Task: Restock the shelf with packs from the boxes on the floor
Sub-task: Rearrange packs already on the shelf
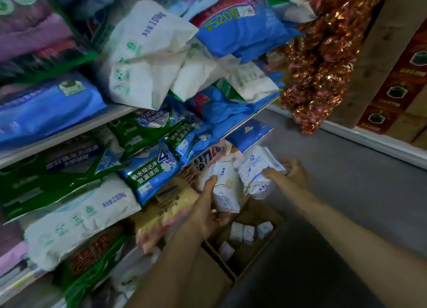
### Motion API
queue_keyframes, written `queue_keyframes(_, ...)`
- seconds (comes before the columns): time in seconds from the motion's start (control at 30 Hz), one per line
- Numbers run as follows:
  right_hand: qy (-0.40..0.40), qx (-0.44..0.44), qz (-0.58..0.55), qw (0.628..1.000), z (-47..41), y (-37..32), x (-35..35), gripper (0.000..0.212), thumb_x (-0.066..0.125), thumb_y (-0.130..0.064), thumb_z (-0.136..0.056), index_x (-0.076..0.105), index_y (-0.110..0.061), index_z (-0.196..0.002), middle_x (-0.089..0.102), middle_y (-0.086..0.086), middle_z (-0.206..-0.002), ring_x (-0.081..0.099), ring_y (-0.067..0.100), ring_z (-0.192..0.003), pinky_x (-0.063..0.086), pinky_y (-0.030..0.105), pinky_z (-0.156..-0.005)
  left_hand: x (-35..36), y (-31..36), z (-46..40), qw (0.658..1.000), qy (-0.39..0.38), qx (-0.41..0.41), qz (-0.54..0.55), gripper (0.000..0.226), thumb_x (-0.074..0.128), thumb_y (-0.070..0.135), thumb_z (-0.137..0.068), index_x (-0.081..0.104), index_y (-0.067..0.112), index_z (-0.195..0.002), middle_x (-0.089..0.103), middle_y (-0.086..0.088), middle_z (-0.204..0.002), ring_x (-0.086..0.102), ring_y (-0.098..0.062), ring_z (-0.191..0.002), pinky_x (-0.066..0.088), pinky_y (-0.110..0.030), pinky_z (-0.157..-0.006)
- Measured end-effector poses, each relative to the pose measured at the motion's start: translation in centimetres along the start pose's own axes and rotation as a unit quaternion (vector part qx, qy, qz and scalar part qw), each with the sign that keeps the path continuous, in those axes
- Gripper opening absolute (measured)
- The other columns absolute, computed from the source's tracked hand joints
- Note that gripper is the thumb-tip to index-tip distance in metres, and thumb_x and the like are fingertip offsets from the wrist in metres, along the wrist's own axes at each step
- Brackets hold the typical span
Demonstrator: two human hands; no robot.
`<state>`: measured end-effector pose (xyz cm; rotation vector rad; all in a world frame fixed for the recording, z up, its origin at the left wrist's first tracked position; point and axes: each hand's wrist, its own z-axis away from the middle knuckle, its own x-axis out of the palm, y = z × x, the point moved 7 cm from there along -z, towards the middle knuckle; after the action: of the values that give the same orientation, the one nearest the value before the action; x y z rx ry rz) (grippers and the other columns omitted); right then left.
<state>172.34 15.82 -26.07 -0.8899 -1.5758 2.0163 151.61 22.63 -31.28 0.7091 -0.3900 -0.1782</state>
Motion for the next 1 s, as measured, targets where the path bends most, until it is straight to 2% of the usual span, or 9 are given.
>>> queue_keyframes(0.17, -0.094, 0.066, 0.073, 0.991, -8.0, 4.1, -0.5, 0.054, 0.079, -0.024, -0.077, 0.044, -0.016, -0.117, 0.057, 0.002, -0.112, 0.060, 0.015, -0.089, 0.048, 0.024, -0.064, 3.3, -1.2, -5.3, 0.997, 0.070, -0.033, 0.013, 0.053, 0.072, 0.055, -0.079, 0.063, 0.011, -0.108, 0.064, -0.011, -0.092, 0.062, -0.025, -0.078, 0.052, -0.034, -0.067)
queue_keyframes(0.23, -0.161, 0.102, 0.111, 0.975, -10.3, 6.6, 0.3, 0.059, 0.080, -0.036, -0.075, 0.047, -0.018, -0.120, 0.059, 0.001, -0.113, 0.062, 0.015, -0.095, 0.053, 0.030, -0.077, 4.4, -1.4, -6.6, 0.996, 0.078, -0.034, 0.009, 0.037, 0.064, 0.044, -0.091, 0.059, 0.011, -0.105, 0.060, -0.007, -0.088, 0.060, -0.023, -0.078, 0.054, -0.032, -0.068)
queue_keyframes(0.3, -0.195, 0.116, 0.166, 0.960, -11.7, 8.3, 0.7, 0.067, 0.079, -0.051, -0.069, 0.051, -0.021, -0.122, 0.060, 0.000, -0.116, 0.060, 0.017, -0.103, 0.051, 0.036, -0.090, 5.3, -1.7, -7.6, 0.996, 0.078, -0.038, 0.020, 0.020, 0.051, 0.034, -0.101, 0.055, 0.014, -0.101, 0.061, -0.001, -0.083, 0.060, -0.017, -0.071, 0.054, -0.022, -0.051)
queue_keyframes(0.37, -0.206, 0.115, 0.178, 0.956, -13.0, 9.3, 1.3, 0.068, 0.076, -0.050, -0.067, 0.056, -0.020, -0.124, 0.062, 0.002, -0.118, 0.060, 0.020, -0.107, 0.049, 0.041, -0.098, 5.0, -1.4, -8.5, 0.995, 0.097, -0.031, 0.020, 0.024, 0.056, 0.037, -0.098, 0.057, 0.014, -0.102, 0.066, 0.000, -0.073, 0.064, -0.014, -0.061, 0.050, -0.019, -0.043)
queue_keyframes(0.43, -0.212, 0.112, 0.150, 0.959, -13.4, 8.7, 2.0, 0.044, 0.075, -0.032, -0.078, 0.062, -0.015, -0.117, 0.065, 0.007, -0.115, 0.062, 0.023, -0.105, 0.049, 0.044, -0.097, 4.3, -1.0, -9.4, 0.991, 0.129, -0.025, 0.025, 0.043, 0.068, 0.047, -0.085, 0.060, 0.015, -0.111, 0.065, -0.005, -0.095, 0.063, -0.018, -0.082, 0.052, -0.026, -0.063)
queue_keyframes(0.5, -0.206, 0.108, 0.130, 0.964, -13.5, 7.8, 2.5, 0.034, 0.072, -0.021, -0.083, 0.063, -0.013, -0.115, 0.065, 0.008, -0.113, 0.063, 0.024, -0.103, 0.051, 0.042, -0.096, 3.3, -0.7, -10.0, 0.989, 0.141, -0.019, 0.031, 0.042, 0.067, 0.044, -0.087, 0.059, 0.014, -0.115, 0.059, -0.008, -0.112, 0.057, -0.023, -0.099, 0.050, -0.033, -0.075)
queue_keyframes(0.67, -0.216, 0.068, 0.099, 0.969, -12.9, 4.6, 4.4, 0.028, 0.066, -0.010, -0.088, 0.063, -0.007, -0.116, 0.062, 0.009, -0.110, 0.059, 0.021, -0.102, 0.049, 0.037, -0.094, 1.7, 1.7, -8.9, 0.984, 0.150, 0.029, 0.086, 0.035, 0.054, 0.038, -0.097, 0.058, 0.009, -0.117, 0.064, -0.010, -0.110, 0.063, -0.022, -0.086, 0.050, -0.034, -0.074)
queue_keyframes(0.83, -0.252, 0.033, 0.066, 0.965, -10.1, 0.8, 7.0, 0.019, 0.061, -0.008, -0.091, 0.062, -0.016, -0.108, 0.064, 0.010, -0.112, 0.061, 0.024, -0.101, 0.054, 0.039, -0.083, 0.3, 3.9, -6.1, 0.981, 0.132, 0.083, 0.111, 0.027, 0.050, 0.034, -0.100, 0.058, 0.010, -0.110, 0.068, -0.007, -0.105, 0.065, -0.023, -0.091, 0.049, -0.040, -0.092)
queue_keyframes(1.0, -0.278, -0.011, 0.042, 0.960, -5.4, -2.6, 9.5, 0.011, 0.059, -0.009, -0.094, 0.063, -0.016, -0.101, 0.065, 0.007, -0.104, 0.062, 0.020, -0.092, 0.054, 0.034, -0.076, -1.8, 5.0, -1.1, 0.975, 0.121, 0.129, 0.131, 0.022, 0.046, 0.029, -0.102, 0.062, 0.013, -0.101, 0.068, -0.006, -0.102, 0.064, -0.021, -0.088, 0.050, -0.033, -0.073)
